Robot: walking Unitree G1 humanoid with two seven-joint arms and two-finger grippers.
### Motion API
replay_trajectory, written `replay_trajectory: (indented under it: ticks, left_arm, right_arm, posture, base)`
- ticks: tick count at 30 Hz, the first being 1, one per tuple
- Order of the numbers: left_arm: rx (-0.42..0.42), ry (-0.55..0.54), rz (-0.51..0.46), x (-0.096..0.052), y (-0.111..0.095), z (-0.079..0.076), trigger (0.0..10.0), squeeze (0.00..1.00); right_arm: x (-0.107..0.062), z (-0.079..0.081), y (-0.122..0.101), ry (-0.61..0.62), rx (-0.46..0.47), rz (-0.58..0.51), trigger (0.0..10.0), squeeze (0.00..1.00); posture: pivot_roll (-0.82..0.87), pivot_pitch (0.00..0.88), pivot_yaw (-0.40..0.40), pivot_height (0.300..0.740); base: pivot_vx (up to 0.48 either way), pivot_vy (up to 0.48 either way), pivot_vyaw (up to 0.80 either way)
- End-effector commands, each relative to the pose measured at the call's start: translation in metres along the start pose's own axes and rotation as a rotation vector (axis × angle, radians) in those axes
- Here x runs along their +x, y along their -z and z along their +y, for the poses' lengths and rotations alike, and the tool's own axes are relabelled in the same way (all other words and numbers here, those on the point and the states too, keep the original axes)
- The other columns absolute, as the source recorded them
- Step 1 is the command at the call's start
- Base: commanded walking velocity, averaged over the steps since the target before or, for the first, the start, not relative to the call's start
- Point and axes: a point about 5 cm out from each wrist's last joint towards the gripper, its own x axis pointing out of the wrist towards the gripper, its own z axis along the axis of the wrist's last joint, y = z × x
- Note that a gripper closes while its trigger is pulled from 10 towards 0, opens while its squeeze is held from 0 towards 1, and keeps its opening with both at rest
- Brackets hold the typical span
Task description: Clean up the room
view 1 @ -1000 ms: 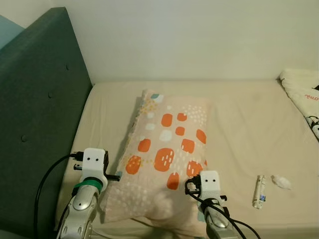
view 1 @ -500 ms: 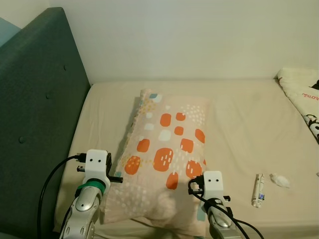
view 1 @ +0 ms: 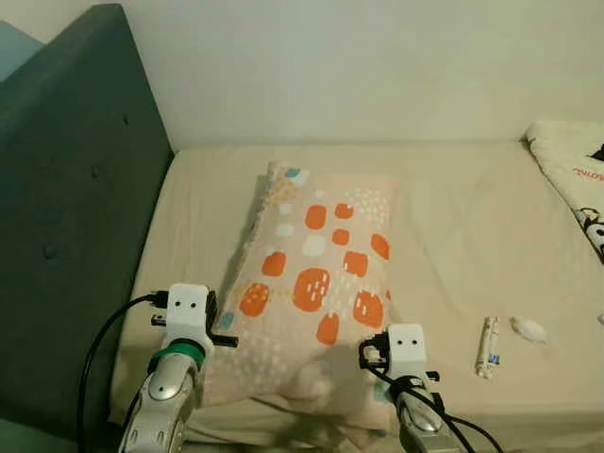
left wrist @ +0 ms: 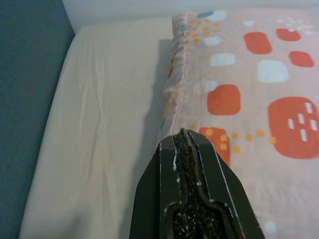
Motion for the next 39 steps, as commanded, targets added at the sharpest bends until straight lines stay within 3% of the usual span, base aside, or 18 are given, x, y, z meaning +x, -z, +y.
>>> replay_trajectory:
  ticks: [1,39]
  left_arm:
    - [-0.004,-0.002,0.031,-0.0016,0.0068,0.0012,10.0,0.00]
    - [0.031,-0.068,0.040,-0.0005,0.0100,0.0097,10.0,0.00]
  right_arm:
    - [-0.0033,-0.0002,0.0064,-0.005,-0.009,0.027,10.0,0.00]
    - [-0.0017,0.0084,0.0064,-0.051,-0.020,0.052,10.0,0.00]
  posture:
    - [0.01,0.056,0.082,0.740]
    - [0.02,0.062,0.061,0.740]
  base:
    - [-0.292,0.000,0.00]
    - [-0.008,0.000,0.00]
